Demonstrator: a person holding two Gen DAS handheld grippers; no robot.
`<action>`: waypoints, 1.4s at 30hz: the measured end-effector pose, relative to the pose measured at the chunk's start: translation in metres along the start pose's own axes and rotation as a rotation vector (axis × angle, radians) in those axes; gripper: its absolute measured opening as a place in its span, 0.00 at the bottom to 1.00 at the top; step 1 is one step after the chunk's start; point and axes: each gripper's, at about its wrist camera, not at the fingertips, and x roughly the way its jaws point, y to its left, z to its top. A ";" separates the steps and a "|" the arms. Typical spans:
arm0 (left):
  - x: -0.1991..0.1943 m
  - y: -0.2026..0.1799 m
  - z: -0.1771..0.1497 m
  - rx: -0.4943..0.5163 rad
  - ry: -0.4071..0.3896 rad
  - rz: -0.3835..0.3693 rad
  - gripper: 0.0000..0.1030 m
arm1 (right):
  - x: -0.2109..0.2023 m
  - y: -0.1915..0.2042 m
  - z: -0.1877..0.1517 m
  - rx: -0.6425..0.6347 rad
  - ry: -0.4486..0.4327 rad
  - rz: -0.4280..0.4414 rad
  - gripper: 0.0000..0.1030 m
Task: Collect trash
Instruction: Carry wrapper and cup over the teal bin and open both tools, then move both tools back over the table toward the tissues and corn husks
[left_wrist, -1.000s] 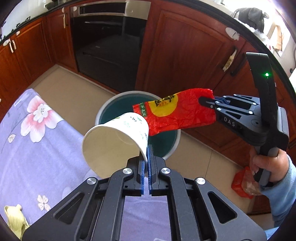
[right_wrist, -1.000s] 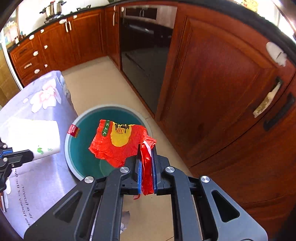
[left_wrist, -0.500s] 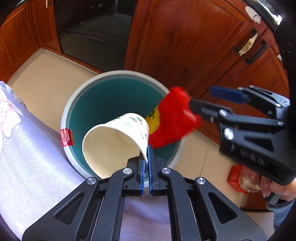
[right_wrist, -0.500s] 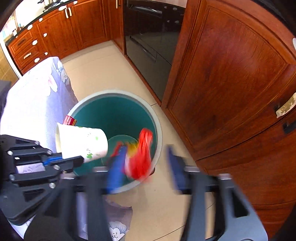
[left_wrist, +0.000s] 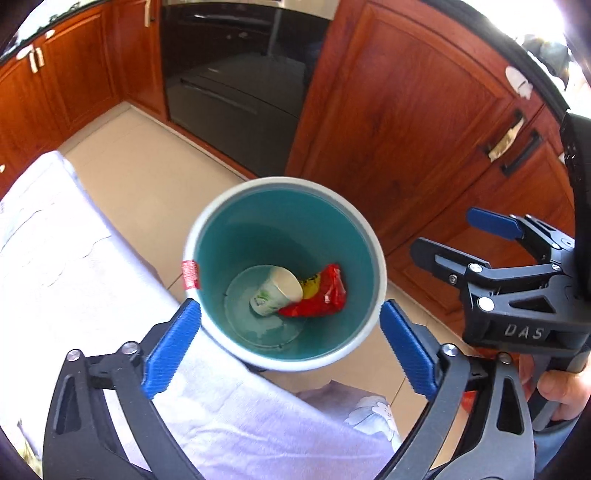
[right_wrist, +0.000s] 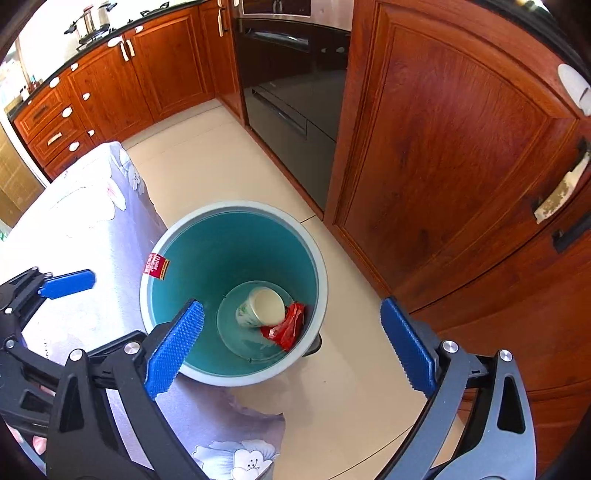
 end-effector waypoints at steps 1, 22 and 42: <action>0.000 -0.002 -0.007 -0.008 -0.002 0.001 0.96 | -0.002 0.000 -0.001 0.000 0.001 0.001 0.90; -0.083 0.004 -0.078 -0.025 -0.093 0.061 0.96 | -0.074 0.050 -0.035 -0.064 -0.068 0.034 0.90; -0.205 0.108 -0.240 -0.159 -0.139 0.237 0.96 | -0.116 0.221 -0.100 -0.340 -0.045 0.218 0.93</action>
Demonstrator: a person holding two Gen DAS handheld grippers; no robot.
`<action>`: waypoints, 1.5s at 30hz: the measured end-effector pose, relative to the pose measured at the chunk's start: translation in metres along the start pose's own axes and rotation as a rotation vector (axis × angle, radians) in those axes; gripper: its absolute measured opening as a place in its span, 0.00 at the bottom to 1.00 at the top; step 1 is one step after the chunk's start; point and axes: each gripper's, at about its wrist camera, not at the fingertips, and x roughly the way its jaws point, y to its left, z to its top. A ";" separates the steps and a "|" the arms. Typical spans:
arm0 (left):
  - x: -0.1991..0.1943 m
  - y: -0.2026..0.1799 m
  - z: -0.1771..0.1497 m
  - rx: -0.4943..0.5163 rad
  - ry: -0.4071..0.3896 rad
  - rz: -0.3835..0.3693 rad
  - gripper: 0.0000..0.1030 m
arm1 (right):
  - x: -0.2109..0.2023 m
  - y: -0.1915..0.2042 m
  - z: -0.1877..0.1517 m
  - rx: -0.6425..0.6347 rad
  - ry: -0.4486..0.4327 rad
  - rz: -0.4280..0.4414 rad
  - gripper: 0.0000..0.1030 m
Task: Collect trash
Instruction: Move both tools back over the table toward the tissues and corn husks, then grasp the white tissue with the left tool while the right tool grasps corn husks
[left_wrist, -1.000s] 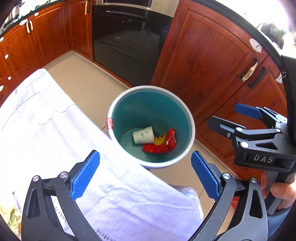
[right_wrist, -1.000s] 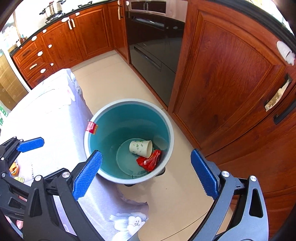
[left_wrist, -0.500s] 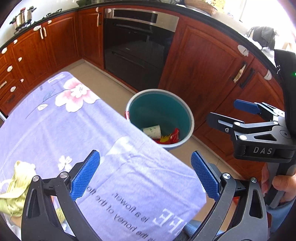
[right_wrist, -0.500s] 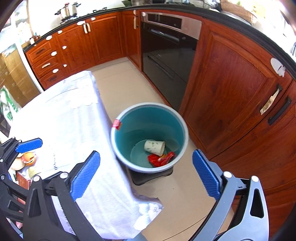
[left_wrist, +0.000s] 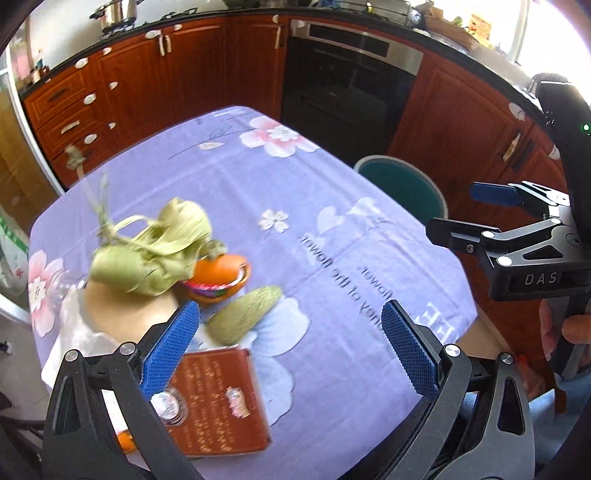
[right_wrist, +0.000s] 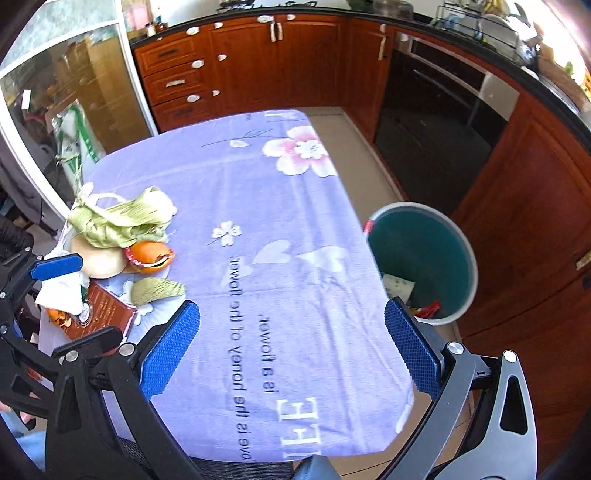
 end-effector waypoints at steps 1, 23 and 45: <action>-0.004 0.011 -0.006 -0.014 0.000 0.011 0.96 | 0.002 0.012 -0.001 -0.012 0.008 0.011 0.94; -0.001 0.171 -0.067 -0.181 0.047 0.109 0.88 | 0.053 0.133 0.002 -0.141 0.140 0.109 0.93; -0.037 0.168 -0.058 -0.195 -0.050 0.026 0.04 | 0.064 0.206 0.056 -0.263 0.039 0.196 0.94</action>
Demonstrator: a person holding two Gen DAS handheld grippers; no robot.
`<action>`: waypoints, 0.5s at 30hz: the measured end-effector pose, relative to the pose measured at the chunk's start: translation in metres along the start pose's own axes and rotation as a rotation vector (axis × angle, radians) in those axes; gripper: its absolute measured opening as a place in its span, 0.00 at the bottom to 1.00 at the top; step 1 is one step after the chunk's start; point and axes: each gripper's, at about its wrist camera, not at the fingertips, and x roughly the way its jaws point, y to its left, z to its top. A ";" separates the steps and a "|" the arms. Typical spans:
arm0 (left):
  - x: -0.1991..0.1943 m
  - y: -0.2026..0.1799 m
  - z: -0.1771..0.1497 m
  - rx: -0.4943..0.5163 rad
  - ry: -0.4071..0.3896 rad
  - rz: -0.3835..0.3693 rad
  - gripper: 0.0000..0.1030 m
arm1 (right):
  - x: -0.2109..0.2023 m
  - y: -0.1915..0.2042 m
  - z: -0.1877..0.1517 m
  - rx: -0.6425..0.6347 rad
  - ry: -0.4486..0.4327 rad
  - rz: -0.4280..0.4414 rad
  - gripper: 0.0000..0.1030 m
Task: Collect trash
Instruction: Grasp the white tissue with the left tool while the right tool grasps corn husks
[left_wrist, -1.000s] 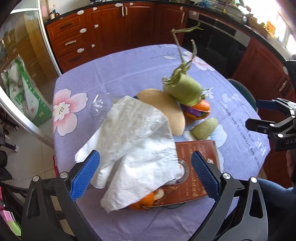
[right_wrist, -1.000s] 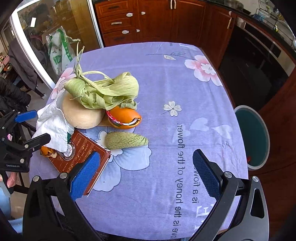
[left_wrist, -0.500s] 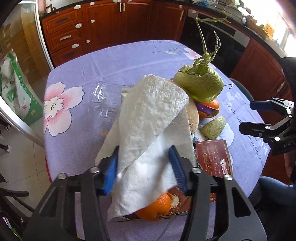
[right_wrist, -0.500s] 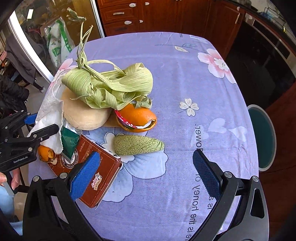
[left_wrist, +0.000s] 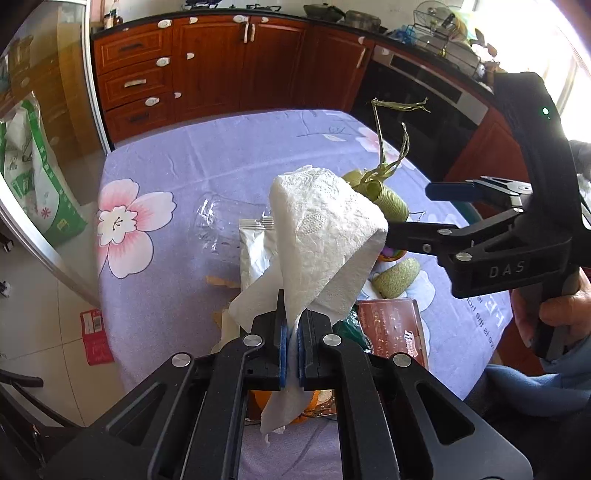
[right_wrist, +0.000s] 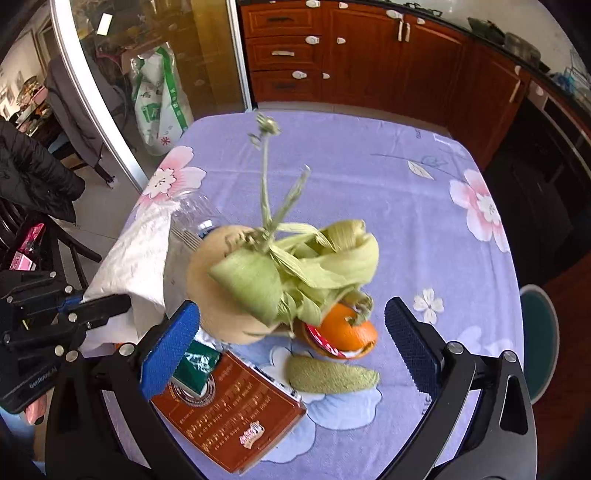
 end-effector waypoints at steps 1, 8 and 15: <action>0.001 0.000 0.000 -0.005 0.004 0.001 0.04 | 0.003 0.003 0.004 -0.007 -0.008 0.005 0.94; 0.006 0.003 0.001 -0.027 0.021 0.004 0.04 | 0.015 0.006 0.013 -0.041 -0.051 -0.015 0.90; 0.005 -0.001 0.008 -0.030 0.013 0.021 0.04 | 0.015 -0.004 0.014 -0.042 -0.039 0.018 0.24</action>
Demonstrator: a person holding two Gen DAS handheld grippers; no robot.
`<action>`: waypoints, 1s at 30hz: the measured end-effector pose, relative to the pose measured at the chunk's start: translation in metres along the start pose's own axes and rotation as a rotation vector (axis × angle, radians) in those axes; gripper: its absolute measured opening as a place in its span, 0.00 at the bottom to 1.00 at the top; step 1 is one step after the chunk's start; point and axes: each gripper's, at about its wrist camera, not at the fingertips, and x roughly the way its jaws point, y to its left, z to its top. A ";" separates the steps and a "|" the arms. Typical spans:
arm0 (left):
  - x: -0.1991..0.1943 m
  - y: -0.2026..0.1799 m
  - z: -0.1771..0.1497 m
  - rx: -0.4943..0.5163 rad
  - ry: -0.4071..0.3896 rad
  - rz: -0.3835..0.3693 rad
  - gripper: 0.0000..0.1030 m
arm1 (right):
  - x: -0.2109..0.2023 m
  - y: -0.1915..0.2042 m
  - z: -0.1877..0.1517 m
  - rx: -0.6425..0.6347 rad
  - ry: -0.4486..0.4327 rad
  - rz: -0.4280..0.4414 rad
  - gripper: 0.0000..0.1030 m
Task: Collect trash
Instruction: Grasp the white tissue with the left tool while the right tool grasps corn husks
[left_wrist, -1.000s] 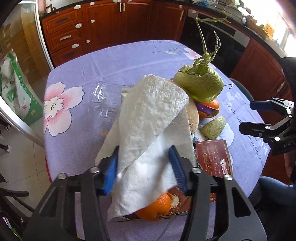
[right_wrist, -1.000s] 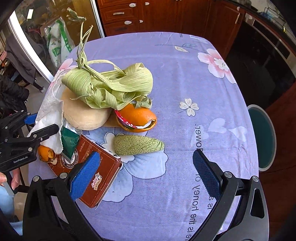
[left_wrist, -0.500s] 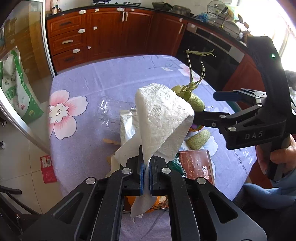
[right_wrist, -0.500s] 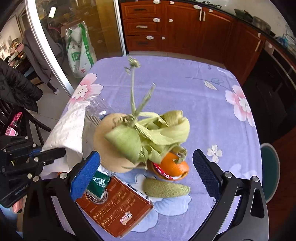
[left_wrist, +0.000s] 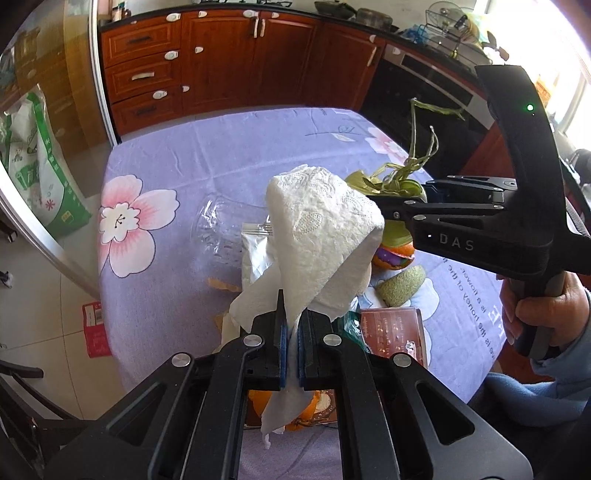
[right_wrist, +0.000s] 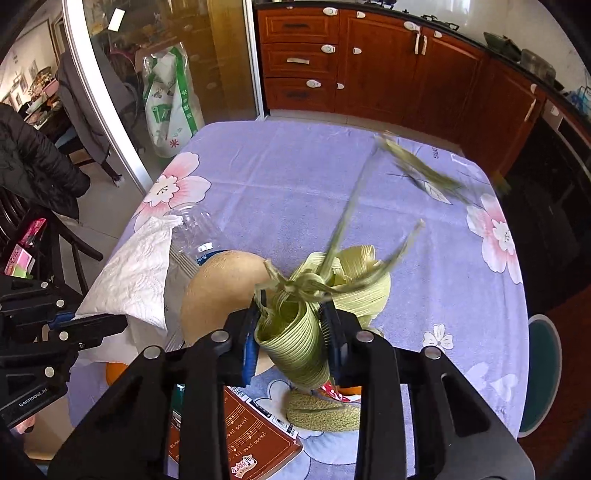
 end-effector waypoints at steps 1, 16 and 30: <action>-0.002 -0.002 0.001 0.003 -0.003 0.003 0.04 | -0.004 -0.003 0.001 0.004 -0.011 -0.001 0.22; -0.028 -0.054 0.033 0.052 -0.075 0.012 0.04 | -0.101 -0.070 0.021 0.108 -0.221 -0.031 0.17; -0.011 -0.151 0.058 0.189 -0.073 -0.047 0.04 | -0.165 -0.151 -0.040 0.223 -0.272 -0.114 0.17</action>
